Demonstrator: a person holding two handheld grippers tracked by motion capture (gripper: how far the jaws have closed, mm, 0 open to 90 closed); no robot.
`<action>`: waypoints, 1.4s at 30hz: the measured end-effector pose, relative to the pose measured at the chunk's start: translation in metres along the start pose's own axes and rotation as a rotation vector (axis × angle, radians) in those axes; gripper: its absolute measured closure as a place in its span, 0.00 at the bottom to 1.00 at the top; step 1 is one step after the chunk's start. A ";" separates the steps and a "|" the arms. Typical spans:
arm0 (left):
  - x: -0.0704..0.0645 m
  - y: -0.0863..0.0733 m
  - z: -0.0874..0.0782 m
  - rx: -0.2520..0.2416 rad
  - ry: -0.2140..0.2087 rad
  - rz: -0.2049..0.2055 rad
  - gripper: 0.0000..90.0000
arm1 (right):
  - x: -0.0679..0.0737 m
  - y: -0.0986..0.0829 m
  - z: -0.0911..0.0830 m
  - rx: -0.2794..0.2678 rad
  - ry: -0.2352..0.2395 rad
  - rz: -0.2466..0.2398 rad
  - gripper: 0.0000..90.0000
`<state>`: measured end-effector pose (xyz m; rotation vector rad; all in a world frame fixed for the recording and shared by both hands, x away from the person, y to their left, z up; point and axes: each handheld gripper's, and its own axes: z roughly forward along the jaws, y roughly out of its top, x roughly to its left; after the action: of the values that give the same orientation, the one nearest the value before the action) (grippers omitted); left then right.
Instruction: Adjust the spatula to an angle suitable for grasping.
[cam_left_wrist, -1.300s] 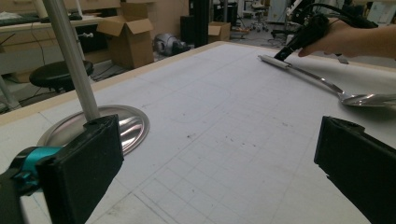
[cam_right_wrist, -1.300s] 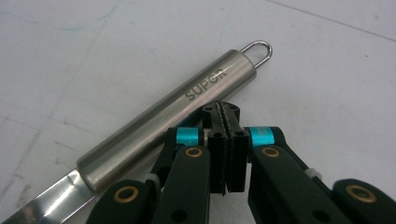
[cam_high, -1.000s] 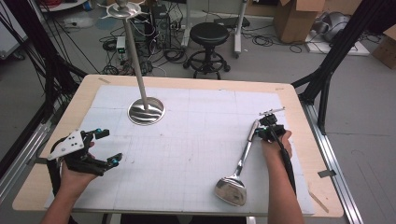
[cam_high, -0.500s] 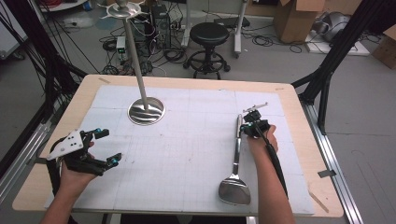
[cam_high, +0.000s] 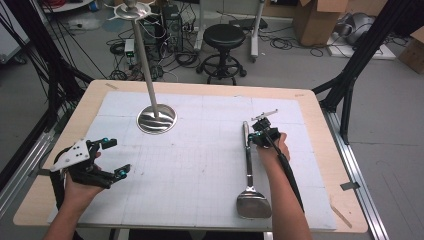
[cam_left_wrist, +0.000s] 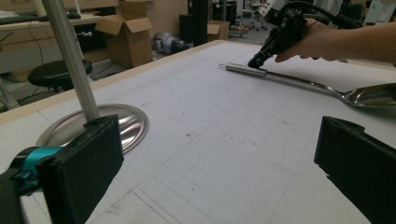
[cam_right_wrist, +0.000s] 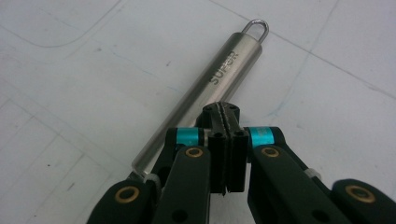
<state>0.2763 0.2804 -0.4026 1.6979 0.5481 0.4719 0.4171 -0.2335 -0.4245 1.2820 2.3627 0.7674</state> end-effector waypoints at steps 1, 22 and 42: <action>0.000 0.000 0.000 0.001 0.000 0.000 0.02 | 0.001 0.000 0.000 -0.002 0.008 0.004 1.00; 0.000 0.000 0.000 0.004 -0.003 -0.001 0.02 | 0.057 0.025 0.013 0.003 0.168 -0.178 1.00; 0.000 -0.001 0.001 0.005 -0.004 0.000 0.02 | 0.085 0.032 0.015 0.014 0.242 -0.272 1.00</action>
<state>0.2768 0.2800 -0.4033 1.7036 0.5465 0.4670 0.4010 -0.1425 -0.4207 0.8869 2.6635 0.8595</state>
